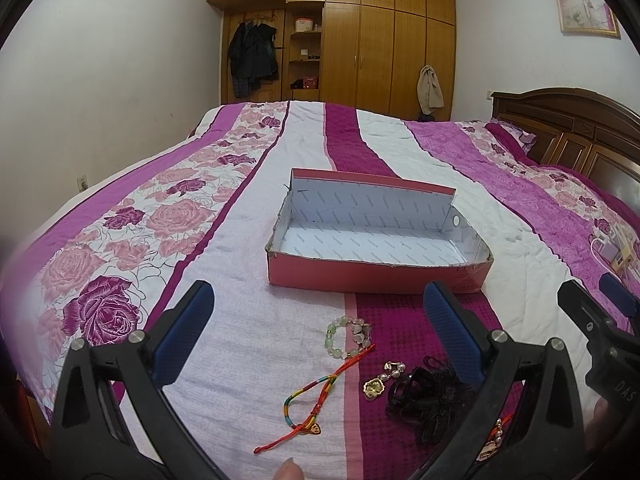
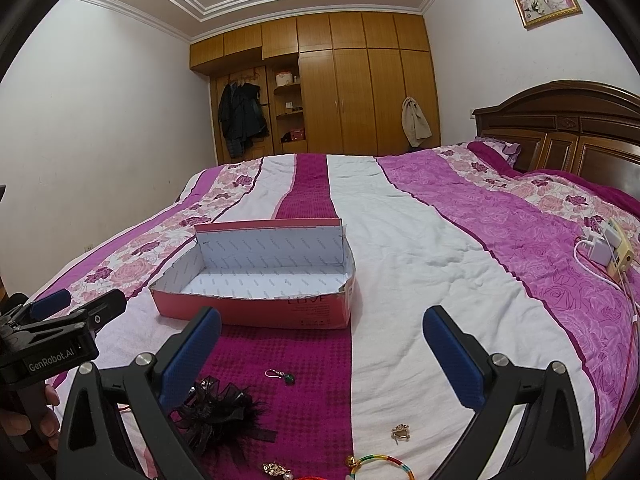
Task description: Organize jewelry
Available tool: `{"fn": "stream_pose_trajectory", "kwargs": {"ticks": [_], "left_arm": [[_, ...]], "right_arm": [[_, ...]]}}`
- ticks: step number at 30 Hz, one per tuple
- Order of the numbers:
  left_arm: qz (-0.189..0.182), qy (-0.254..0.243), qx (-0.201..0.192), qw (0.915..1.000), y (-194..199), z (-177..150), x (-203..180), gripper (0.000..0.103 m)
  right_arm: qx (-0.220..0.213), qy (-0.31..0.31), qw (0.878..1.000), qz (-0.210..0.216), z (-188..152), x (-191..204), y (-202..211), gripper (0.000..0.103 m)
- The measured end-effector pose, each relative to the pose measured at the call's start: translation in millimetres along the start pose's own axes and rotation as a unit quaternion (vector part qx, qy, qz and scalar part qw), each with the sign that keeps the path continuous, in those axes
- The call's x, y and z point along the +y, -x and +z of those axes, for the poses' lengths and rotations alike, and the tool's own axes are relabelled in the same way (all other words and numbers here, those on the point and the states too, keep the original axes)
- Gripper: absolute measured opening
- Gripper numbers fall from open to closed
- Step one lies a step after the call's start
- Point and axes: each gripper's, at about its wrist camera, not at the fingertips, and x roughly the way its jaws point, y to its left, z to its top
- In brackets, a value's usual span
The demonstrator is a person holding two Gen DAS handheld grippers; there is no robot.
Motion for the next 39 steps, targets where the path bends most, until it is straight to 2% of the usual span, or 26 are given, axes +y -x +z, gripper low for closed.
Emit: {"fn": "stream_pose_trajectory", "kwargs": {"ticks": [39], "left_arm": [[-0.001,0.000,-0.001,1.0000,1.0,1.3,-0.4,0.098]], "right_arm": [[0.000,-0.001,1.000,0.001,1.3,-0.4,1.0,0.103]]}}
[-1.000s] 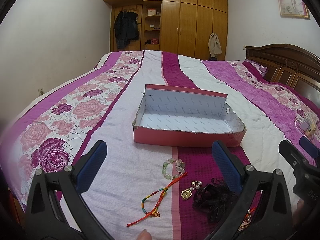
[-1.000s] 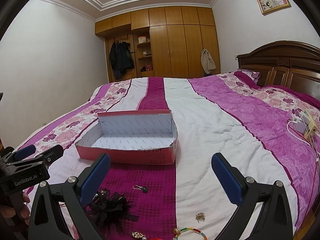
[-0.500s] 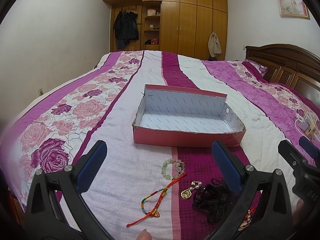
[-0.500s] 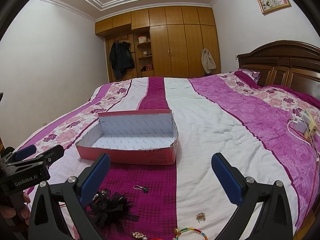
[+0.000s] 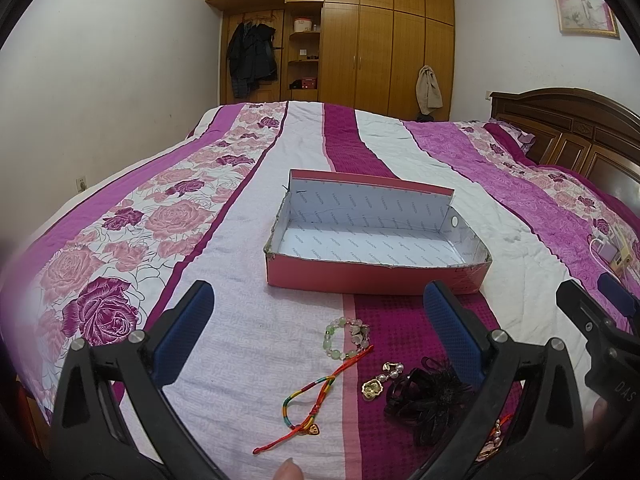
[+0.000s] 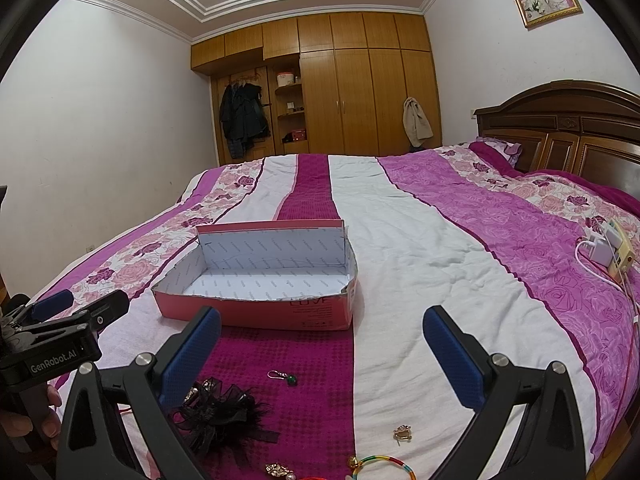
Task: Organize jewelry
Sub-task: 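Move left tool to the green-white beaded bracelet while right tool moves to the green pendant earring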
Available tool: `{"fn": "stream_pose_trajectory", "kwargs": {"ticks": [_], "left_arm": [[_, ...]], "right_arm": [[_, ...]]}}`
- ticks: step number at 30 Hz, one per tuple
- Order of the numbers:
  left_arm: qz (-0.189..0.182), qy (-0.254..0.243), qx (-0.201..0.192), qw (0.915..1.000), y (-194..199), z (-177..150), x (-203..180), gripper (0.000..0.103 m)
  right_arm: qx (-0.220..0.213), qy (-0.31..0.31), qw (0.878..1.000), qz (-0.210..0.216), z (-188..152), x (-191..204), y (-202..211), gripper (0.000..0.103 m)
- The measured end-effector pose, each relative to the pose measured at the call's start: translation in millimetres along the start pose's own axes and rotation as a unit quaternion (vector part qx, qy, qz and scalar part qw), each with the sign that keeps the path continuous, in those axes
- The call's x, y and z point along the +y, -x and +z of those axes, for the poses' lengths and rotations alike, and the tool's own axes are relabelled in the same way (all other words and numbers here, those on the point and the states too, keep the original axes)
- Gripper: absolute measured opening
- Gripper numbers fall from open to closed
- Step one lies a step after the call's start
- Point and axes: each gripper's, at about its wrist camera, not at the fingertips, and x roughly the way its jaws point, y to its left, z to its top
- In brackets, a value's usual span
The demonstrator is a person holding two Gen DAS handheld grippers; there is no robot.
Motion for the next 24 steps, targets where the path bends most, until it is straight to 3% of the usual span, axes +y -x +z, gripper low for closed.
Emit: {"fn": "stream_pose_trajectory", "kwargs": {"ticks": [12,24], "left_arm": [[0.002,-0.006,0.009,0.9999,-2.1,0.1,0.1,0.098],[-0.006,-0.008,0.068,0.9976,-27.1,-15.5,14.6,0.098]], "right_arm": [[0.011,0.000,1.000,-0.002,1.2,-2.1,-2.8,0.103],[0.047,-0.004,0.999,0.012,-13.4,-3.2,-22.3,0.103]]}}
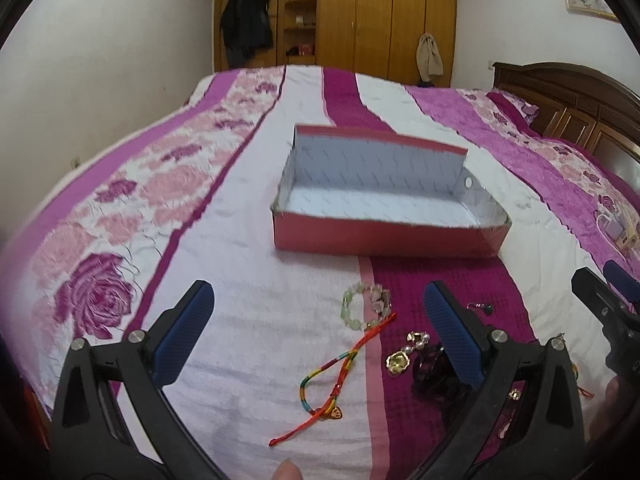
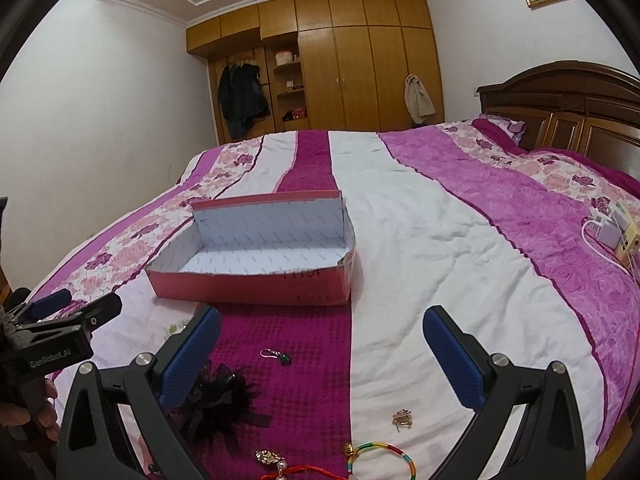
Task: Organize jewelry
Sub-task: 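Move left tool to the green-white beaded bracelet while right tool moves to the green pendant earring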
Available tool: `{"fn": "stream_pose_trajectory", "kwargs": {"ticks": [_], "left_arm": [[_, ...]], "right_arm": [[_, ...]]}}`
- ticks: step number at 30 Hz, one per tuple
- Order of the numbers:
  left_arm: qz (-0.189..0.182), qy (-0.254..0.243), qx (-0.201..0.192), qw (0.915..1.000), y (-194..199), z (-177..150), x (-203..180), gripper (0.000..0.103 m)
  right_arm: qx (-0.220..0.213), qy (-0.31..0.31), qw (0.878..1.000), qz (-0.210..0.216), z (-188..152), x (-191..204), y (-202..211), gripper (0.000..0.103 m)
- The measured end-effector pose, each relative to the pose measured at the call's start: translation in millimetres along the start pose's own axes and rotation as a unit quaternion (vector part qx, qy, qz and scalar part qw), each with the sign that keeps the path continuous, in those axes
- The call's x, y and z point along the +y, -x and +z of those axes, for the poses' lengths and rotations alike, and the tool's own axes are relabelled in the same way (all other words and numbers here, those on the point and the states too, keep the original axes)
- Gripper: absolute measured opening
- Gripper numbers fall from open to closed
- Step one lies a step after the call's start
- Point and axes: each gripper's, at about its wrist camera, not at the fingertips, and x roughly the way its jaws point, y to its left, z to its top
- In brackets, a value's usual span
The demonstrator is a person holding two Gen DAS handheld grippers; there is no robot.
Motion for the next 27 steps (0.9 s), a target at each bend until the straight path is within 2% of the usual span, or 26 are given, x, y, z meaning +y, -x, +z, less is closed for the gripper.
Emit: {"fn": "stream_pose_trajectory", "kwargs": {"ticks": [12,17,22,27], "left_arm": [[-0.010,-0.032,0.040,0.9986,-31.6,-3.4,-4.7,0.097],[-0.022,-0.038,0.060,0.9972,-48.1,-3.9,-6.6,0.085],[-0.032,-0.038,0.090,0.9947,-66.8,-6.5,-8.0,0.065],[-0.043,-0.032,0.102,0.9933,-75.5,-8.0,-8.1,0.058]], "right_arm": [[0.033,0.021,0.999,0.014,-7.7,5.4,-27.8,0.099],[0.049,0.035,0.998,0.029,-9.6,12.4,-42.5,0.096],[0.078,0.038,0.995,0.043,-16.3,18.0,-61.6,0.092],[0.107,0.038,0.992,0.053,-22.4,19.8,-77.9,0.083]]}}
